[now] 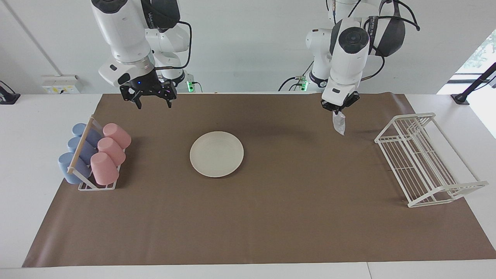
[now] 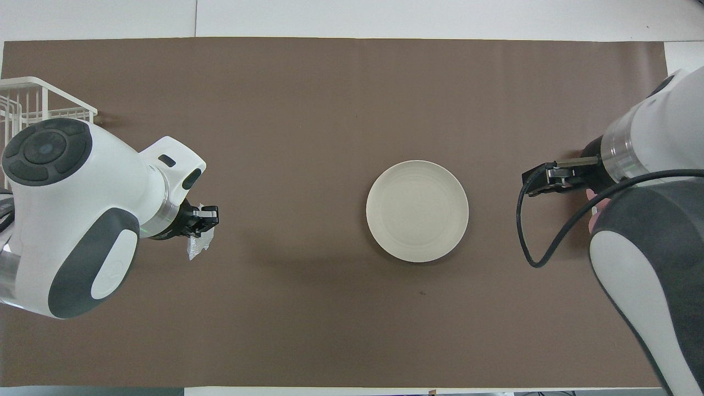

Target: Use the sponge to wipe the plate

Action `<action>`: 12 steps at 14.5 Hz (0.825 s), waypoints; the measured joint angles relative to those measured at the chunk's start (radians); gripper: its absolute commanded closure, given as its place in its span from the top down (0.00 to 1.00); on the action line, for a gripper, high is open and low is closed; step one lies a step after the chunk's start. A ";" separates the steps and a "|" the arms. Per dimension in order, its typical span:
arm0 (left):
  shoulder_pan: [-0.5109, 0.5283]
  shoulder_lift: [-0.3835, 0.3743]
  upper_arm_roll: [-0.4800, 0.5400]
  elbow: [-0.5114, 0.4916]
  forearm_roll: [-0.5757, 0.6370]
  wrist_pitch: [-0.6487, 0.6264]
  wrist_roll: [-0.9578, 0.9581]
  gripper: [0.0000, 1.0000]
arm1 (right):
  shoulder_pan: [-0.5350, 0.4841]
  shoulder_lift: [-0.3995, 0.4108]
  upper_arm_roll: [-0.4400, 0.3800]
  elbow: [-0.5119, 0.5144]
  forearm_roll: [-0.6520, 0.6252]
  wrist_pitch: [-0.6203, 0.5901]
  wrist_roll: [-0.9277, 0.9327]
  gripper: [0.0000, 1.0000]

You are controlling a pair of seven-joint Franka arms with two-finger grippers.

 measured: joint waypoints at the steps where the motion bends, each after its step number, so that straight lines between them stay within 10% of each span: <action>1: -0.009 0.008 0.000 0.005 0.053 -0.029 0.000 0.00 | -0.001 0.000 -0.051 0.000 0.000 -0.010 -0.031 1.00; 12: -0.080 0.174 0.003 0.046 0.688 -0.282 -0.003 0.00 | 0.000 0.002 -0.125 0.000 0.002 0.041 -0.106 1.00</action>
